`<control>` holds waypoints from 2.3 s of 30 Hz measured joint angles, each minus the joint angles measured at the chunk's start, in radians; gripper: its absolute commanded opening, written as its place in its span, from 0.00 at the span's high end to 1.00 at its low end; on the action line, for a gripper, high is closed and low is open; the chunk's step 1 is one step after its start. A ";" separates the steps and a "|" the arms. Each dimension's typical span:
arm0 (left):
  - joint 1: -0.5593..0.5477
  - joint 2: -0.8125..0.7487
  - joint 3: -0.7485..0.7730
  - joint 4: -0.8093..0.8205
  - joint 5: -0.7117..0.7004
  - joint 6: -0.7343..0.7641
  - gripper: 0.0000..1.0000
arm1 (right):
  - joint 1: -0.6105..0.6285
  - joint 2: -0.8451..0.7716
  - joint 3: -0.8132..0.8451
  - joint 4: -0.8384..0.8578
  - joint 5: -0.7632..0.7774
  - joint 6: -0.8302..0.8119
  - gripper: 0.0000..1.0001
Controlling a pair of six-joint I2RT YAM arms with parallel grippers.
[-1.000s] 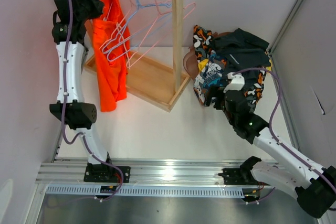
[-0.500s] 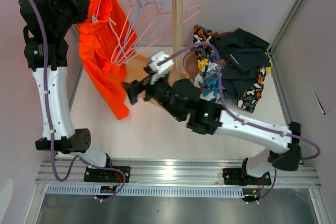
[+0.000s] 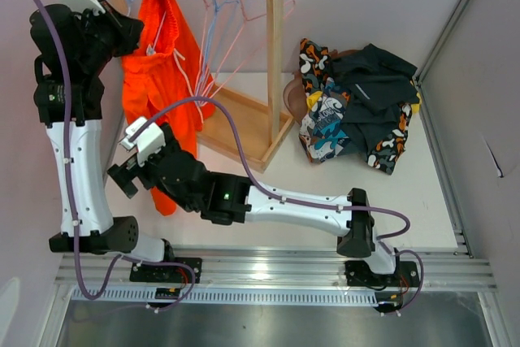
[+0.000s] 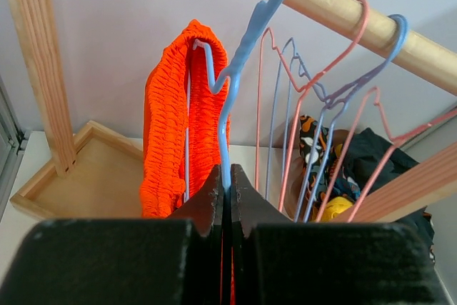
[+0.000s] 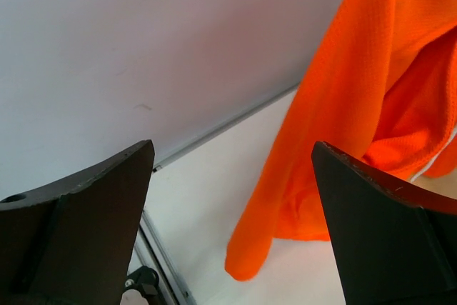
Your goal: Remove the shorts from the hanger
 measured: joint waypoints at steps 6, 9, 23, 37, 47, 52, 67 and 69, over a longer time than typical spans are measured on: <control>0.000 -0.063 -0.012 -0.031 0.012 0.000 1.00 | -0.007 0.011 0.001 0.008 0.113 -0.004 0.01; 0.000 -0.121 -0.037 -0.044 0.016 0.000 1.00 | -0.011 0.016 0.000 0.016 0.173 -0.013 0.03; 0.000 -0.139 0.011 -0.095 0.065 -0.017 1.00 | 0.033 -0.037 -0.251 0.180 0.267 0.016 1.00; 0.000 -0.006 0.178 -0.323 0.056 -0.003 1.00 | 0.172 -0.149 -0.573 0.195 0.401 0.307 1.00; 0.013 -0.012 0.172 -0.304 0.060 0.002 1.00 | 0.160 -0.081 -0.594 0.094 0.404 0.340 1.00; 0.018 -0.176 -0.161 -0.164 0.070 -0.003 1.00 | 0.114 -0.082 -0.586 0.103 0.374 0.277 1.00; 0.005 -0.464 -0.497 -0.069 0.043 -0.018 1.00 | -0.207 0.029 0.093 0.000 0.225 0.097 1.00; 0.003 -0.443 -0.458 -0.084 0.038 -0.018 1.00 | -0.199 -0.025 -0.059 0.019 0.220 0.115 1.00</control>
